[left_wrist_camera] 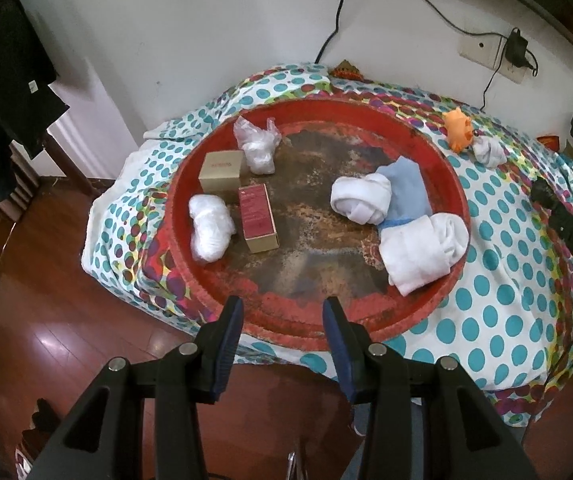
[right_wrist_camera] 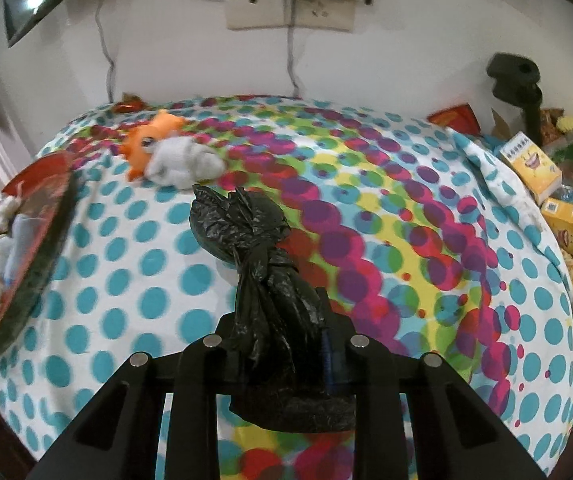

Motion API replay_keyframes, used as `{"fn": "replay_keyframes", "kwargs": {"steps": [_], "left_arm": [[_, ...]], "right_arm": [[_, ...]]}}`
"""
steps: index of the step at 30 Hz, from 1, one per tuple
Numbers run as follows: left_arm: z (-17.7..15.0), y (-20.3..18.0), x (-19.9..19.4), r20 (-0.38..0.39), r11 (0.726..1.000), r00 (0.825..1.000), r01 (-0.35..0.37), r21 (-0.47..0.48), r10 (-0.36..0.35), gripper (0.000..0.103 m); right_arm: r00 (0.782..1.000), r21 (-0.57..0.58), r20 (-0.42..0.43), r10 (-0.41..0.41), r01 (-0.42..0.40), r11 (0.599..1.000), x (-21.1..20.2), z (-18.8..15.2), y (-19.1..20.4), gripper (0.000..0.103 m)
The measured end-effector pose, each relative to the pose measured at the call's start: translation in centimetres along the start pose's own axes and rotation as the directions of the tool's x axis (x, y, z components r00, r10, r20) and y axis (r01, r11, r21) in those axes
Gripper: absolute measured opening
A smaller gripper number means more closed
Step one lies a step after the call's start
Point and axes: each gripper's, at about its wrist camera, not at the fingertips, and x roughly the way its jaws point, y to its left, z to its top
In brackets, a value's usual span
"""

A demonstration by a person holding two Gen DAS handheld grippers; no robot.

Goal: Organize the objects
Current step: 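Carry the held black plastic bag into the red tray and open the right tool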

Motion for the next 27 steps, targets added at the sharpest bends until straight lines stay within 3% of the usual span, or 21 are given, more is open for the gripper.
{"fn": "replay_keyframes", "kwargs": {"steps": [9,15,27], "left_arm": [[0.2,1.2,-2.2,0.041,1.0,0.999,0.016,-0.009,-0.016,0.042],[0.3,2.8,-2.8,0.05,0.999,0.999,0.015,-0.038,-0.013,0.042],[0.4,7.4,-2.5,0.039,0.992,0.999,-0.032,-0.124,0.037,0.042]], "right_arm": [[0.993,-0.085,0.039,0.114,-0.11,0.99,-3.1,2.9,7.5,0.024],[0.977,-0.15,0.032,0.211,-0.204,0.967,-3.8,4.7,14.1,0.024],[0.964,-0.271,-0.022,0.266,-0.262,0.926,-2.4,6.3,24.1,0.024]]}}
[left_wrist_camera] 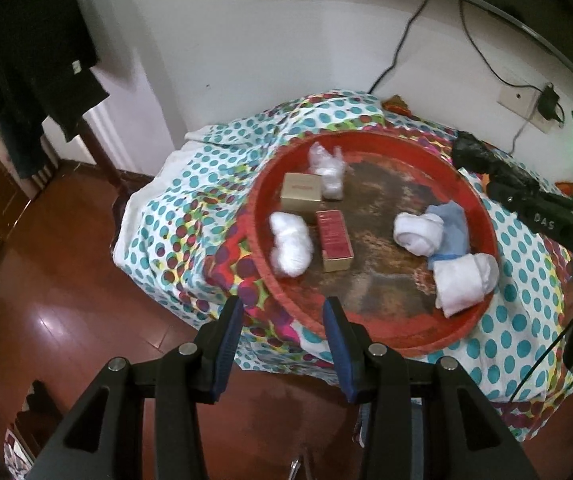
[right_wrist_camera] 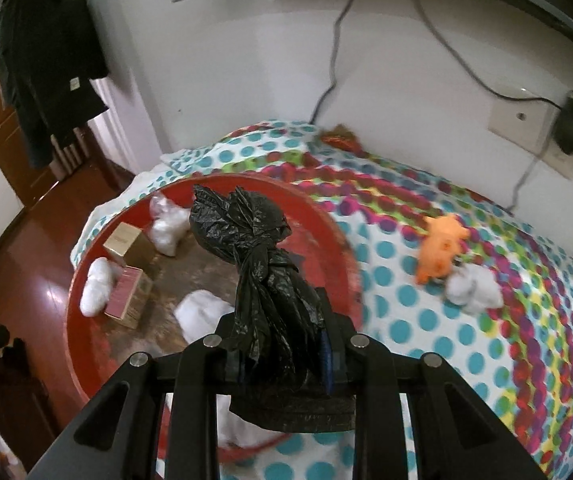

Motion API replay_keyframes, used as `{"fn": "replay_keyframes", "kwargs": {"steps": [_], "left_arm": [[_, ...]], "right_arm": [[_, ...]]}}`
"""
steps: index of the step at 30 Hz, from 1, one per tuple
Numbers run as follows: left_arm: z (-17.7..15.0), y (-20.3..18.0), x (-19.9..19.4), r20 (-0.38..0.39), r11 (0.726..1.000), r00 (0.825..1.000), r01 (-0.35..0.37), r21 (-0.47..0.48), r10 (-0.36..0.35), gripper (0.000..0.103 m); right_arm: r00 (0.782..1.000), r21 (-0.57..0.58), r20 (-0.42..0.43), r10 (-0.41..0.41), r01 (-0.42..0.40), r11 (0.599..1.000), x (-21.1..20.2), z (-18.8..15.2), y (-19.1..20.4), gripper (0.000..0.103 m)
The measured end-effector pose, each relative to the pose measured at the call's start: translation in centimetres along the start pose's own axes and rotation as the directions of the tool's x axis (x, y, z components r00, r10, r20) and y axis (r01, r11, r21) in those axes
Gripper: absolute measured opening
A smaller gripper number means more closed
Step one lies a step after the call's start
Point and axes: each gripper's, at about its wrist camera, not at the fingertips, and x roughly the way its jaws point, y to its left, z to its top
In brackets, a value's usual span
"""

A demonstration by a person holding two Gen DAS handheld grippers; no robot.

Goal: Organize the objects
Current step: 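Carry the held black plastic bag into the red tray and open the right tool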

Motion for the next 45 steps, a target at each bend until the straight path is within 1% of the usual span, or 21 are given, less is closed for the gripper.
{"fn": "replay_keyframes", "kwargs": {"steps": [8,14,18,23,26,27,28,29,30,37,40,45], "left_arm": [[0.1,1.5,0.7,-0.021,1.0,1.0,0.005,-0.025,-0.006,0.042],[0.1,1.8,1.7,-0.046,1.0,0.999,-0.004,-0.028,0.003,0.042],[0.1,1.8,2.2,-0.061,1.0,0.998,0.003,-0.028,-0.004,0.042],[0.1,1.6,2.7,-0.073,1.0,0.997,0.001,-0.023,-0.003,0.042],[0.1,1.5,2.9,-0.08,1.0,0.997,0.0,-0.022,-0.002,0.042],[0.1,1.5,2.9,-0.082,1.0,0.997,0.0,-0.021,-0.002,0.042],[0.1,1.4,2.9,-0.082,1.0,0.997,0.001,-0.02,-0.002,0.042],[0.1,1.4,2.9,-0.081,1.0,0.997,0.001,-0.018,-0.002,0.042],[0.0,1.4,2.8,-0.08,1.0,0.997,0.0,-0.017,-0.002,0.042],[-0.1,0.5,2.7,-0.079,1.0,0.997,0.006,0.006,-0.005,0.042],[-0.1,0.0,2.7,-0.08,1.0,0.997,0.006,0.021,-0.005,0.042],[-0.4,-1.4,2.9,-0.087,0.999,0.996,0.006,0.054,-0.001,0.042]], "right_arm": [[0.999,-0.035,-0.045,0.027,-0.028,0.999,3.9,1.6,3.4,0.025],[0.997,-0.056,-0.072,0.037,-0.041,0.998,6.5,1.9,5.3,0.026],[0.995,-0.068,-0.092,0.038,-0.045,0.997,7.8,1.7,5.9,0.026],[0.995,-0.067,-0.097,0.029,-0.036,0.997,8.5,1.4,6.0,0.029],[0.996,-0.061,-0.087,0.033,-0.038,0.997,8.3,1.3,5.7,0.036],[0.996,-0.057,-0.082,0.032,-0.037,0.998,8.2,1.2,5.6,0.043],[0.996,-0.05,-0.076,0.039,-0.043,0.998,7.9,1.1,5.5,0.052],[0.996,-0.047,-0.072,0.043,-0.046,0.998,7.7,1.1,5.4,0.056],[0.997,-0.046,-0.066,0.043,-0.046,0.998,7.4,1.1,5.3,0.057],[0.997,-0.008,-0.009,0.078,-0.078,0.997,3.7,0.2,3.6,0.059],[0.998,0.017,0.011,0.069,-0.069,0.997,2.3,-0.4,1.9,0.06],[1.0,0.093,0.021,0.014,-0.015,0.996,0.5,-1.8,-3.0,0.06]]}}
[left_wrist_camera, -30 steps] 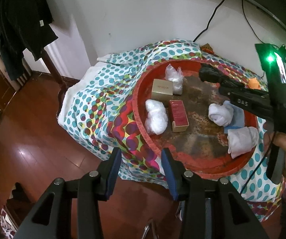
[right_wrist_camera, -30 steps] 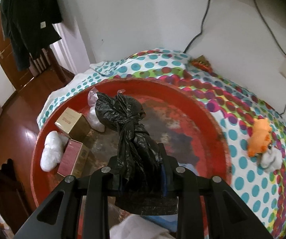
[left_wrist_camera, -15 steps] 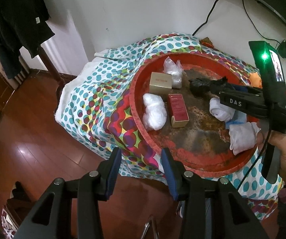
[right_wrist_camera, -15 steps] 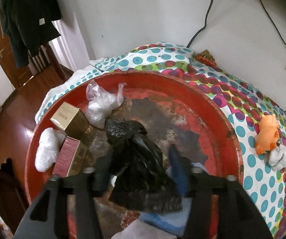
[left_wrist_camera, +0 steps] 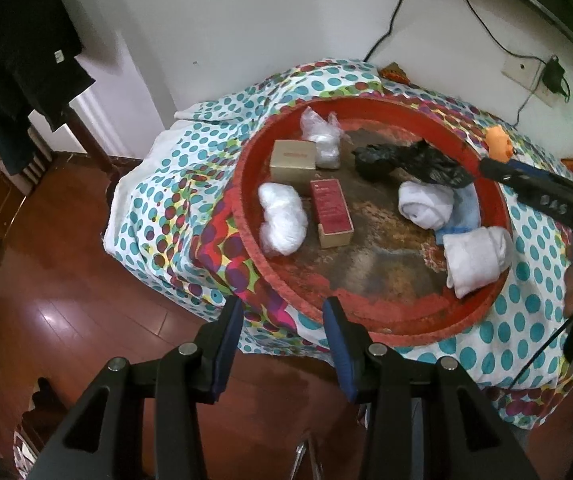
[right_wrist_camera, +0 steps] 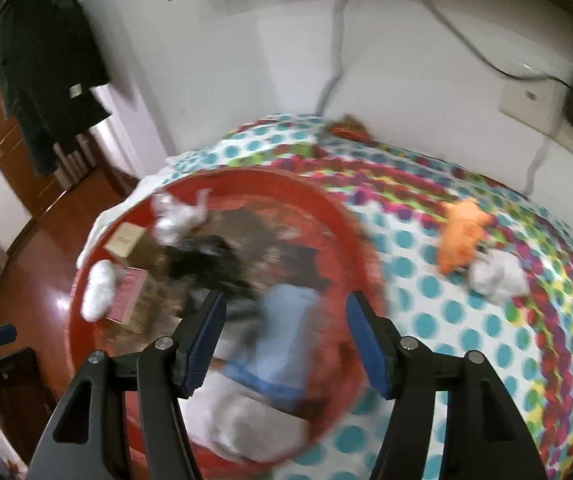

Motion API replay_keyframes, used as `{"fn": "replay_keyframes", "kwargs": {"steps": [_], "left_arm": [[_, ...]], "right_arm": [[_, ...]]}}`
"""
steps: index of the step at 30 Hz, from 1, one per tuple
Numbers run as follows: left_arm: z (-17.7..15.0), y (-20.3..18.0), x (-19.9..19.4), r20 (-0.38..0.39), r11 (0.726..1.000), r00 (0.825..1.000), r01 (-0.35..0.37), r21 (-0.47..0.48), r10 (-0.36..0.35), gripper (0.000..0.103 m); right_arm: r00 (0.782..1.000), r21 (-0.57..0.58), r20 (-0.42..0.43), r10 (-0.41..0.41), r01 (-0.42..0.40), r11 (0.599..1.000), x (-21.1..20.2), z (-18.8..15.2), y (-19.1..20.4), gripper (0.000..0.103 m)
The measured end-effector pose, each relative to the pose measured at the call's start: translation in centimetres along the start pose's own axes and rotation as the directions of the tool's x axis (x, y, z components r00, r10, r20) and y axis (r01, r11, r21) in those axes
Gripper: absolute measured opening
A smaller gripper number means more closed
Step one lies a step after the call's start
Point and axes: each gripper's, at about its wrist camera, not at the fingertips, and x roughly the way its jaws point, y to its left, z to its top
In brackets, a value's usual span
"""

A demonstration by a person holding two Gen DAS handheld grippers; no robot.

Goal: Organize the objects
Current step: 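Carry the held black plastic bag into the red tray and open the right tool, then move the right tool to the rolled white cloth on the bed and grasp it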

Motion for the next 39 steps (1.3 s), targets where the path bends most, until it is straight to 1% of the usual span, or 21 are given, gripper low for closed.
{"fn": "replay_keyframes", "kwargs": {"steps": [3,6,7,8,10,13,15,18,22,26,28,29,30,32,33,35,36,37,39], "left_arm": [[-0.1,-0.8,0.1,-0.002,1.0,1.0,0.004,0.022,-0.004,0.042],[-0.2,-1.5,0.3,-0.008,0.999,1.0,0.014,0.041,-0.014,0.042],[-0.2,-1.7,0.3,-0.01,0.999,1.0,0.019,0.043,-0.019,0.042],[-0.2,-1.8,0.4,-0.014,0.999,1.0,0.025,0.047,-0.024,0.042],[-0.3,-2.1,0.7,-0.019,0.998,0.999,0.027,0.051,-0.026,0.042],[-0.3,-2.5,1.2,-0.03,0.998,0.999,0.025,0.059,-0.023,0.042],[-0.4,-2.8,1.8,-0.045,0.998,0.999,0.025,0.065,-0.022,0.042],[-0.6,-3.1,2.5,-0.067,0.997,0.997,0.034,0.068,-0.029,0.042],[-0.6,-3.3,3.4,-0.086,0.997,0.996,0.024,0.073,-0.018,0.042],[-0.7,-3.4,4.4,-0.105,0.997,0.994,0.015,0.078,-0.006,0.042],[-0.7,-3.5,4.7,-0.105,0.997,0.995,0.008,0.08,0.0,0.045],[-0.7,-3.5,4.7,-0.101,0.996,0.995,0.001,0.085,0.008,0.049],[-0.7,-3.5,4.7,-0.099,0.996,0.995,-0.005,0.086,0.014,0.051],[-0.6,-3.4,4.6,-0.096,0.997,0.995,-0.01,0.081,0.018,0.051],[-0.6,-3.3,4.4,-0.089,0.997,0.996,-0.01,0.078,0.017,0.051],[-0.5,-3.4,4.1,-0.076,0.997,0.997,-0.01,0.081,0.017,0.051],[-0.5,-3.5,4.1,-0.074,0.996,0.997,-0.01,0.086,0.017,0.051],[-0.5,-3.6,4.1,-0.074,0.996,0.997,-0.011,0.09,0.017,0.051],[-0.6,-4.0,4.3,-0.081,0.995,0.997,-0.013,0.099,0.021,0.051]], "right_arm": [[0.999,0.049,0.001,-0.041,0.041,0.998,-0.5,-0.5,-3.4,0.06],[0.996,0.119,-0.008,-0.094,0.095,0.988,-0.9,-1.2,-7.7,0.061],[0.995,0.135,-0.008,-0.102,0.102,0.986,-0.9,-1.3,-8.7,0.062],[0.993,0.156,-0.007,-0.116,0.116,0.981,-0.9,-1.4,-10.0,0.064],[0.99,0.194,-0.008,-0.144,0.143,0.971,-0.8,-1.5,-12.4,0.074],[0.987,0.237,-0.01,-0.163,0.16,0.958,-0.3,-1.5,-14.9,0.079],[0.983,0.247,-0.028,-0.18,0.181,0.952,0.6,-1.4,-15.7,0.081],[0.979,0.235,-0.042,-0.201,0.205,0.95,2.0,-1.0,-16.1,0.081],[0.977,0.192,-0.049,-0.205,0.211,0.958,4.2,-0.2,-15.9,0.081],[0.969,0.152,-0.051,-0.242,0.246,0.957,6.0,0.7,-16.0,0.081],[0.967,0.137,-0.047,-0.249,0.253,0.958,6.8,1.2,-16.3,0.081],[0.968,0.132,-0.05,-0.247,0.252,0.959,7.1,1.4,-16.6,0.081],[0.968,0.128,-0.055,-0.244,0.249,0.96,7.5,1.6,-16.7,0.081],[0.972,0.129,-0.052,-0.229,0.234,0.964,8.0,1.7,-17.0,0.081],[0.974,0.127,-0.05,-0.223,0.228,0.965,8.0,1.7,-17.1,0.08],[0.978,0.118,-0.049,-0.202,0.206,0.971,8.2,1.4,-17.2,0.073],[0.979,0.114,-0.05,-0.198,0.202,0.973,8.2,1.3,-17.2,0.069],[0.976,0.101,-0.043,-0.213,0.216,0.971,8.1,1.0,-17.2,0.062],[0.977,0.087,-0.033,-0.209,0.211,0.974,7.7,0.6,-17.3,0.059]]}}
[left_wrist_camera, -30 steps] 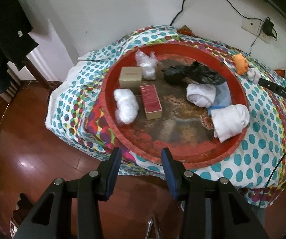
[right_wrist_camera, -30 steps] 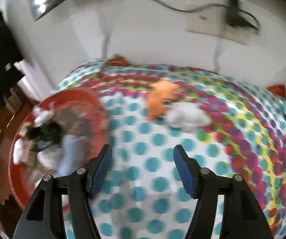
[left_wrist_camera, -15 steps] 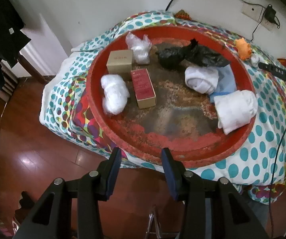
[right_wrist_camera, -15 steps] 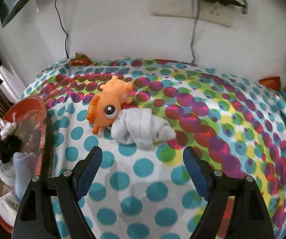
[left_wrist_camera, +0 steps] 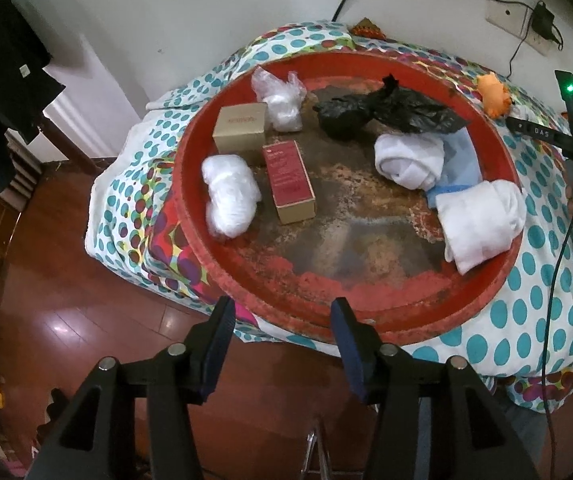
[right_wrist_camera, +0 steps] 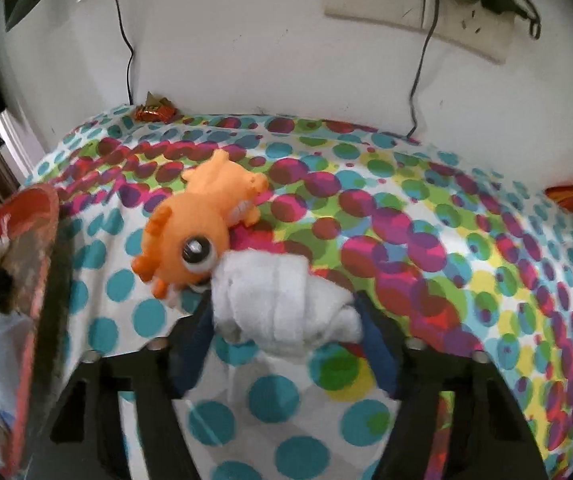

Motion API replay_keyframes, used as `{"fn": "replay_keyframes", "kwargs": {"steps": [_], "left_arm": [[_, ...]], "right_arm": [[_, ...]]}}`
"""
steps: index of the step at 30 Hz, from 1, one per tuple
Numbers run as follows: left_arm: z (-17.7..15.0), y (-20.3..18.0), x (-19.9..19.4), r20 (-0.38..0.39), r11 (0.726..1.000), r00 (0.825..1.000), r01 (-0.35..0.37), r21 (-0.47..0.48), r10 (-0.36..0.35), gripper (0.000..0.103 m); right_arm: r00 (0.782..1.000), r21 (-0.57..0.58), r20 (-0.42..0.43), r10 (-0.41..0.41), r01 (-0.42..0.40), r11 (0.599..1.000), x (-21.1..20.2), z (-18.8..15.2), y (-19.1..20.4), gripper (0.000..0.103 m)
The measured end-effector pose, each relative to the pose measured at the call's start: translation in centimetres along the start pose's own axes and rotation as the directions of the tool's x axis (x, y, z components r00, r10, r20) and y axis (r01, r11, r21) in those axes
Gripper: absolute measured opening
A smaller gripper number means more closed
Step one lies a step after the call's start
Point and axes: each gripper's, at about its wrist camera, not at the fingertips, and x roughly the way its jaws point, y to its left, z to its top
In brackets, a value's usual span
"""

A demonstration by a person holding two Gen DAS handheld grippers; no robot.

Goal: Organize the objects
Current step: 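Move the right tool to the rolled white cloth on the bed and grasp it, then move the left tool to the orange toy and grasp it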

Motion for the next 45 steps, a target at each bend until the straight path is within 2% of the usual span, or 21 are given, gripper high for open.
{"fn": "replay_keyframes", "kwargs": {"steps": [4,6,14,18,21,24,26,28,31,33,35,37,39,41,42,45], "left_arm": [[0.0,-0.8,0.2,-0.009,1.0,1.0,0.01,0.015,-0.01,0.051],[0.0,-1.0,0.2,-0.009,1.0,1.0,0.019,0.014,-0.019,0.051],[-0.3,-2.3,-0.5,0.002,0.999,1.0,0.024,0.043,-0.024,0.051],[-0.3,-3.2,-1.0,0.018,0.998,1.0,0.007,0.061,-0.008,0.051],[-0.1,-4.2,-1.1,0.007,0.997,1.0,0.009,0.077,-0.009,0.051],[0.4,-5.4,-1.7,0.014,0.994,1.0,0.024,0.103,-0.025,0.051],[1.1,-6.6,-2.2,0.031,0.99,0.997,0.072,0.118,-0.076,0.051],[2.0,-7.6,-2.6,0.038,0.984,0.991,0.125,0.13,-0.131,0.051],[3.6,-9.5,-2.7,0.039,0.974,0.98,0.188,0.128,-0.195,0.051],[4.8,-10.8,-2.7,0.069,0.961,0.962,0.254,0.108,-0.263,0.051],[6.0,-12.5,-2.3,0.085,0.954,0.954,0.28,0.105,-0.289,0.051],[7.1,-14.5,-1.6,0.073,0.958,0.96,0.262,0.119,-0.272,0.051],[8.3,-17.1,-1.5,0.087,0.957,0.969,0.213,0.196,-0.233,0.051],[9.7,-19.8,-1.3,0.095,0.945,0.974,0.172,0.279,-0.206,0.051],[10.4,-20.8,-1.1,0.083,0.939,0.974,0.177,0.296,-0.21,0.051],[13.8,-23.1,0.2,0.022,0.92,0.963,0.251,0.302,-0.27,0.051]], "right_arm": [[1.0,0.026,0.008,-0.015,0.015,1.0,-1.0,-1.1,-1.3,0.055],[0.999,0.041,0.021,-0.05,0.049,0.998,-2.0,-1.9,-2.4,0.055],[0.991,0.165,0.01,-0.131,0.127,0.978,-5.5,-5.9,-9.9,0.055],[0.989,0.24,0.007,-0.15,0.144,0.96,-7.0,-7.8,-13.6,0.055],[0.99,0.278,0.015,-0.139,0.13,0.952,-7.5,-8.4,-14.9,0.055],[0.988,0.258,0.003,-0.157,0.151,0.954,-7.2,-8.2,-14.6,0.056],[0.98,0.209,-0.019,-0.198,0.197,0.958,-6.8,-7.9,-13.7,0.058],[0.98,0.18,-0.019,-0.198,0.198,0.963,-6.7,-7.9,-13.1,0.059],[0.983,0.191,-0.016,-0.184,0.184,0.964,-6.8,-8.0,-13.6,0.059],[0.981,0.185,-0.018,-0.193,0.193,0.964,-6.8,-8.0,-13.5,0.059],[0.982,0.186,-0.018,-0.19,0.19,0.964,-6.8,-8.0,-13.4,0.059],[0.981,0.182,-0.019,-0.194,0.195,0.964,-6.7,-8.0,-13.4,0.06],[0.982,0.184,-0.018,-0.19,0.19,0.964,-6.7,-8.0,-13.5,0.06],[0.981,0.185,-0.019,-0.193,0.193,0.964,-6.8,-8.0,-13.4,0.061],[0.981,0.185,-0.019,-0.191,0.191,0.964,-6.7,-8.0,-13.3,0.061],[0.983,0.181,-0.018,-0.185,0.185,0.966,-6.7,-8.0,-13.2,0.063]]}}
